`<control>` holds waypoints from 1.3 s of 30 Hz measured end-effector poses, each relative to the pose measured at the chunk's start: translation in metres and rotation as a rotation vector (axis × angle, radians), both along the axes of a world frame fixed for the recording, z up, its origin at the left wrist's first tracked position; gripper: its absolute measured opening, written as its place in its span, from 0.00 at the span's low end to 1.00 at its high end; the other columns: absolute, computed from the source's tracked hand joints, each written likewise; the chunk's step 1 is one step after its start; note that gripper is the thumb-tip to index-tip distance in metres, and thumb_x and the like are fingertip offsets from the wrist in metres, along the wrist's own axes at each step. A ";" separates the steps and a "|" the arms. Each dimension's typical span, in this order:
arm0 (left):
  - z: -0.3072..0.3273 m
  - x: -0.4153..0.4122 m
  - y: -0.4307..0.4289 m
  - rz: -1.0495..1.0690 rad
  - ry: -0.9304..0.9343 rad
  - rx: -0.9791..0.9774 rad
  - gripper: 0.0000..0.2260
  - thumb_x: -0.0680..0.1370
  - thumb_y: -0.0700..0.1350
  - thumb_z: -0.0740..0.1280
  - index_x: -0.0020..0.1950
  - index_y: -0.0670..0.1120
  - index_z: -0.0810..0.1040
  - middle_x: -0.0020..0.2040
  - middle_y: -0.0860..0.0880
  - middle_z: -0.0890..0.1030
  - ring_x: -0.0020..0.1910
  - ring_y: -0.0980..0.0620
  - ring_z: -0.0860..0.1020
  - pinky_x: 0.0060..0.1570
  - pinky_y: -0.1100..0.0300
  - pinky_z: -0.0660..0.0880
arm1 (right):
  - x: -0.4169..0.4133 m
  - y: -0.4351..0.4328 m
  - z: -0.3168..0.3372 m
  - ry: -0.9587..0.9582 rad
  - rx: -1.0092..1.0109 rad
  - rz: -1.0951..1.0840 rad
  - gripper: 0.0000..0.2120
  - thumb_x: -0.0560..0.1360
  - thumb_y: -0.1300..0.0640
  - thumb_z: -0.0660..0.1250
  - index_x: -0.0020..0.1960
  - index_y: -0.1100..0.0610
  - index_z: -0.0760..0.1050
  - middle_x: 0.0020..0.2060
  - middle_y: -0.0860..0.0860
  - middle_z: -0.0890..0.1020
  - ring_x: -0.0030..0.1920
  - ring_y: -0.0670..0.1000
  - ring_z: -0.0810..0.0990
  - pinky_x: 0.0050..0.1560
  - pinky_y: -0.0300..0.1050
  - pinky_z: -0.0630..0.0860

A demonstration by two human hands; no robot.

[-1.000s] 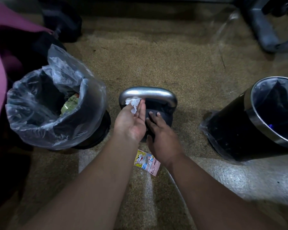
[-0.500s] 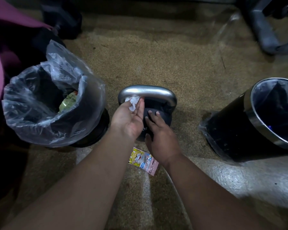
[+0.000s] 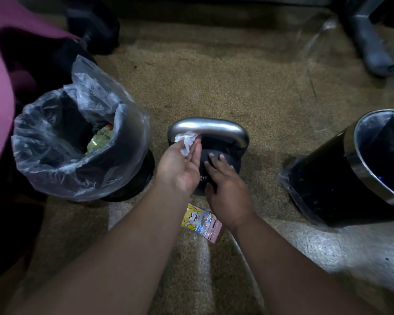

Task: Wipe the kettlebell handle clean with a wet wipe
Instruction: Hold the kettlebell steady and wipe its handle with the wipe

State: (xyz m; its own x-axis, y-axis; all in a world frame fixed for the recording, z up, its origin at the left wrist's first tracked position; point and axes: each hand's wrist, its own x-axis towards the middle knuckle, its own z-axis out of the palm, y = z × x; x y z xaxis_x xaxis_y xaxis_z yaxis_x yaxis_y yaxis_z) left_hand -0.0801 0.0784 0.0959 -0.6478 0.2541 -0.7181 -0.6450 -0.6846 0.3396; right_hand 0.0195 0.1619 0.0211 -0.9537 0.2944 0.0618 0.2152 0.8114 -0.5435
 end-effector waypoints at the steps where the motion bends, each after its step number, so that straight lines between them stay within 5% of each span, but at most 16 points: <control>1: 0.000 0.001 0.000 0.012 -0.013 0.010 0.11 0.82 0.38 0.62 0.61 0.35 0.76 0.51 0.40 0.83 0.51 0.48 0.83 0.49 0.60 0.81 | 0.001 -0.001 -0.001 0.004 0.006 0.000 0.26 0.73 0.61 0.65 0.71 0.55 0.71 0.74 0.48 0.65 0.76 0.49 0.59 0.74 0.49 0.60; 5: -0.001 0.009 0.000 -0.002 -0.025 0.049 0.14 0.82 0.40 0.62 0.67 0.37 0.72 0.57 0.38 0.80 0.50 0.48 0.84 0.46 0.60 0.82 | 0.002 -0.001 -0.002 0.000 0.015 -0.001 0.25 0.74 0.61 0.64 0.71 0.54 0.71 0.74 0.48 0.66 0.76 0.50 0.59 0.74 0.49 0.61; 8: -0.001 0.002 0.001 0.030 -0.027 0.034 0.15 0.83 0.40 0.62 0.68 0.36 0.72 0.51 0.39 0.81 0.50 0.48 0.83 0.43 0.61 0.82 | 0.000 0.000 0.000 -0.022 0.033 0.011 0.27 0.74 0.61 0.63 0.72 0.54 0.69 0.74 0.47 0.64 0.76 0.49 0.57 0.75 0.48 0.59; 12: 0.006 0.008 0.006 0.033 -0.055 0.040 0.13 0.83 0.39 0.61 0.66 0.35 0.73 0.49 0.39 0.80 0.57 0.46 0.81 0.54 0.59 0.79 | 0.000 0.000 -0.002 -0.016 0.022 -0.007 0.27 0.72 0.61 0.65 0.71 0.52 0.71 0.74 0.46 0.66 0.76 0.49 0.59 0.74 0.47 0.60; 17: 0.008 0.002 0.006 0.028 -0.050 0.015 0.12 0.83 0.39 0.62 0.64 0.35 0.74 0.52 0.39 0.81 0.52 0.48 0.82 0.47 0.60 0.81 | 0.001 -0.001 0.000 -0.020 0.018 -0.008 0.28 0.71 0.63 0.65 0.71 0.53 0.71 0.73 0.46 0.66 0.76 0.49 0.59 0.74 0.47 0.60; 29: 0.006 0.011 0.010 -0.018 -0.021 -0.013 0.09 0.83 0.40 0.62 0.61 0.37 0.72 0.52 0.38 0.78 0.55 0.48 0.82 0.58 0.60 0.77 | -0.001 -0.001 0.002 -0.059 0.060 0.004 0.28 0.73 0.60 0.62 0.73 0.50 0.68 0.74 0.45 0.65 0.76 0.49 0.58 0.75 0.46 0.58; 34: 0.002 0.005 0.008 0.006 0.007 -0.026 0.10 0.83 0.41 0.61 0.61 0.36 0.75 0.58 0.39 0.80 0.49 0.50 0.83 0.50 0.61 0.80 | -0.001 -0.001 0.004 -0.071 0.064 0.007 0.28 0.73 0.61 0.62 0.73 0.50 0.67 0.75 0.44 0.63 0.76 0.48 0.56 0.75 0.44 0.54; 39: 0.003 0.011 0.006 -0.008 0.009 -0.019 0.10 0.83 0.40 0.61 0.63 0.37 0.72 0.50 0.38 0.79 0.54 0.48 0.82 0.57 0.60 0.78 | 0.000 -0.002 0.003 -0.043 0.045 -0.008 0.28 0.72 0.62 0.64 0.72 0.51 0.70 0.74 0.45 0.66 0.76 0.49 0.59 0.75 0.46 0.57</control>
State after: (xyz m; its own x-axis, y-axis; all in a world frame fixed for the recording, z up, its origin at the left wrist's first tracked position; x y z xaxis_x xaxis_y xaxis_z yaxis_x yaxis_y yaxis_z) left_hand -0.0687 0.0846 0.0994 -0.6522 0.2460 -0.7170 -0.6474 -0.6729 0.3579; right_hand 0.0198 0.1601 0.0242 -0.9534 0.2998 0.0342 0.2441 0.8328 -0.4969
